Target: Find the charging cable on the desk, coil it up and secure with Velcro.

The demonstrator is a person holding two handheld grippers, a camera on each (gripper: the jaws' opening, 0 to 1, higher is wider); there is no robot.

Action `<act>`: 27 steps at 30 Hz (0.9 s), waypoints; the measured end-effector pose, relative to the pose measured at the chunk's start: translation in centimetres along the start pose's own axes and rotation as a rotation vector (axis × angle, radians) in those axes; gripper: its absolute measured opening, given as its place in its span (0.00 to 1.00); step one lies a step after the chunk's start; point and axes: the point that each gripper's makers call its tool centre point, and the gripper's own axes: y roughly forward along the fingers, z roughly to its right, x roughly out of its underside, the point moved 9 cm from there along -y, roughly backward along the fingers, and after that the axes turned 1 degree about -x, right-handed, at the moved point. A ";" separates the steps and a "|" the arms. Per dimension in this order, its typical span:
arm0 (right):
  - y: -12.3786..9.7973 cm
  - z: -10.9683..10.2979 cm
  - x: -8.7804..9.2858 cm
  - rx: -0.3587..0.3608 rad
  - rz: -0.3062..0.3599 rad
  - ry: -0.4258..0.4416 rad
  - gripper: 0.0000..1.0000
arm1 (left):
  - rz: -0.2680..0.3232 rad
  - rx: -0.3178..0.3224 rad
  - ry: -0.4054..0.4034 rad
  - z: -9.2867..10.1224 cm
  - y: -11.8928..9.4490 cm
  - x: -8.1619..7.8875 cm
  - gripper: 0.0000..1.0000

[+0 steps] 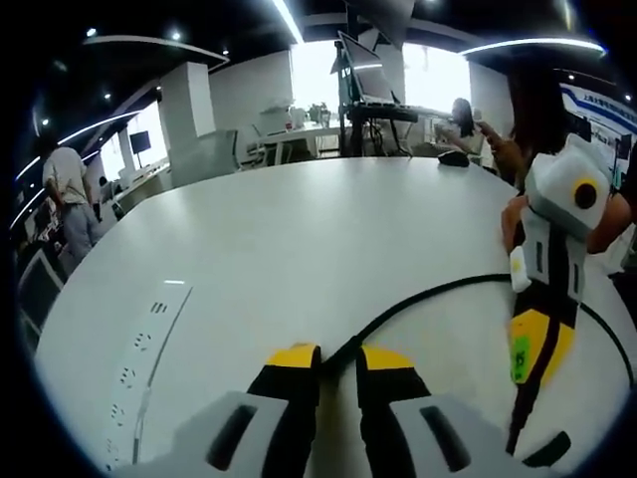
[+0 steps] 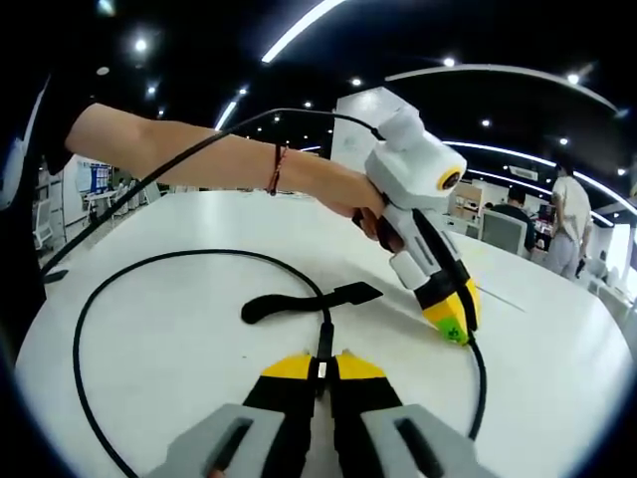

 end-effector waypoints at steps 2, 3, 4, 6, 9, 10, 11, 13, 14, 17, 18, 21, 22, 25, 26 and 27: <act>0.0 0.0 0.0 0.001 0.000 0.000 0.08 | -0.004 0.000 0.001 0.1 -0.1 0.0 0.15; 0.0 0.0 0.0 0.001 0.000 0.000 0.08 | -0.005 0.000 0.001 0.1 -0.2 0.0 0.15; 0.0 0.0 -0.1 0.001 0.000 0.000 0.08 | -0.006 0.001 0.002 0.2 -0.2 0.0 0.15; 0.0 0.0 -0.1 0.001 0.000 0.000 0.08 | -0.011 0.004 0.004 0.3 -0.4 0.1 0.13; 0.1 -0.1 -0.1 0.001 0.000 0.000 0.08 | -0.014 0.007 0.008 0.6 -0.5 0.1 0.11; 0.1 -0.1 -0.1 0.002 0.000 -0.001 0.08 | -0.017 0.007 0.009 1.3 -0.5 0.0 0.10; 0.1 -0.1 -0.1 0.001 0.000 -0.001 0.08 | -0.018 0.007 0.009 1.4 -0.5 0.1 0.10; 0.1 -0.1 -0.1 0.000 0.000 0.000 0.08 | -0.019 0.007 0.010 1.4 -0.5 0.1 0.10; 0.1 -0.1 -0.1 0.000 0.000 0.000 0.08 | -0.021 0.007 0.009 1.4 -0.5 0.1 0.10; 0.1 -0.1 -0.1 0.000 0.000 0.000 0.08 | -0.028 0.012 0.013 1.5 -0.7 0.2 0.09; 0.1 -0.1 -0.1 0.001 0.000 0.000 0.08 | -0.033 0.015 0.016 1.4 -0.7 0.2 0.09; 0.1 -0.1 -0.2 0.001 0.000 -0.001 0.08 | -0.037 0.020 0.025 1.4 -0.8 0.2 0.08; 0.1 -0.2 -0.2 0.001 0.000 -0.002 0.08 | -0.037 0.019 0.026 1.4 -0.8 0.2 0.08; 0.2 -0.2 -0.2 0.001 -0.001 -0.003 0.08 | -0.038 0.021 0.030 1.5 -0.9 0.4 0.08; 0.2 -0.3 -0.2 0.002 -0.001 -0.006 0.08 | -0.039 0.021 0.033 1.5 -1.0 0.4 0.08; 0.2 -0.3 -0.1 0.002 -0.002 -0.008 0.08 | -0.042 0.021 0.035 1.6 -1.0 0.4 0.08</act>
